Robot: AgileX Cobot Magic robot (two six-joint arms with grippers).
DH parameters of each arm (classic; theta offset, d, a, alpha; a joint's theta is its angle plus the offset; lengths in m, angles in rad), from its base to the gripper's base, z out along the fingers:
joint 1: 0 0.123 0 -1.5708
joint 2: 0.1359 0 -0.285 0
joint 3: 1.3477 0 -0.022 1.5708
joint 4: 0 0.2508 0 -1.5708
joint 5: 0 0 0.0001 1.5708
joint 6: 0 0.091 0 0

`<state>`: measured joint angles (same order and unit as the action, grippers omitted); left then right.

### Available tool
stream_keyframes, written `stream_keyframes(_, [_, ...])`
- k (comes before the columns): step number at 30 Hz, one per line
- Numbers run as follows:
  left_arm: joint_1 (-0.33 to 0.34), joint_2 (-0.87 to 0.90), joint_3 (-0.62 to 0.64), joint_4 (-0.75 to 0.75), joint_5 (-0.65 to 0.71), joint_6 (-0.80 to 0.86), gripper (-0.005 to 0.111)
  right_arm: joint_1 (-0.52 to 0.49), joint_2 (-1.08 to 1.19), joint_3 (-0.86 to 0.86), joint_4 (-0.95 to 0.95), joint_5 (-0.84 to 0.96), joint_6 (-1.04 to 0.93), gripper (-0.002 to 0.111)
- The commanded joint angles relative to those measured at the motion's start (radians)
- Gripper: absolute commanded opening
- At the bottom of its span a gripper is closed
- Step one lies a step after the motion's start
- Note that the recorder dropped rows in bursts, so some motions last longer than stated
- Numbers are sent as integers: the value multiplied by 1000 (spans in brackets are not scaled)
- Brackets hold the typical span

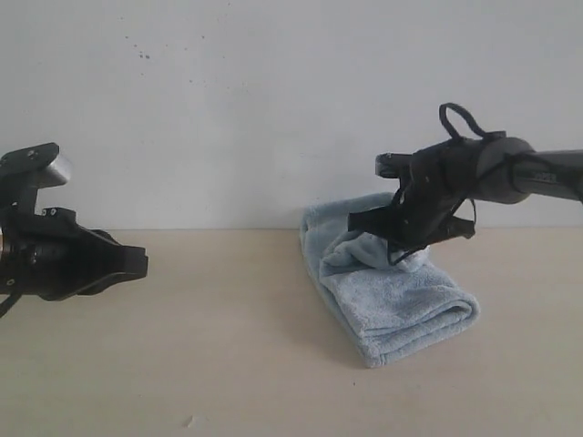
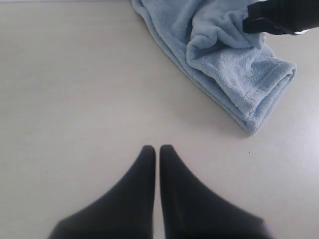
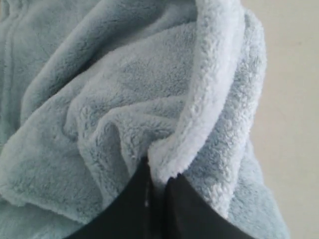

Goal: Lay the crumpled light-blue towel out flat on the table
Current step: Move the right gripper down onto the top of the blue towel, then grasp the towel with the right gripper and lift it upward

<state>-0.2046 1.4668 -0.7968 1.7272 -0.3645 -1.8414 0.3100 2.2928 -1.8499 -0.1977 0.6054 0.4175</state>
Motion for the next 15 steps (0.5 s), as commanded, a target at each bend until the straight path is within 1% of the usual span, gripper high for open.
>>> stream_keyframes(1, [-5, -7, -6, -35, -9, 11, 4, -1, -146, -6, 2, 91, -164, 0])
stream_keyframes(5, [-5, -7, -6, -86, -85, 33, 4, 0, -283, -6, 57, 187, -286, 0])
stream_keyframes(7, [-5, -7, -6, -120, -137, 106, 4, 0, -338, -6, 85, 232, -361, 0])
stream_keyframes(10, [-5, -7, -6, -162, -190, 229, 4, 0, -425, -6, 105, 319, -410, 0])
stream_keyframes(12, [-5, -7, -6, -176, -194, 272, 4, 0, -486, -6, 138, 389, -471, 0])
stream_keyframes(15, [-5, -7, -6, -176, -182, 274, 4, 0, -582, -6, 169, 505, -550, 0])
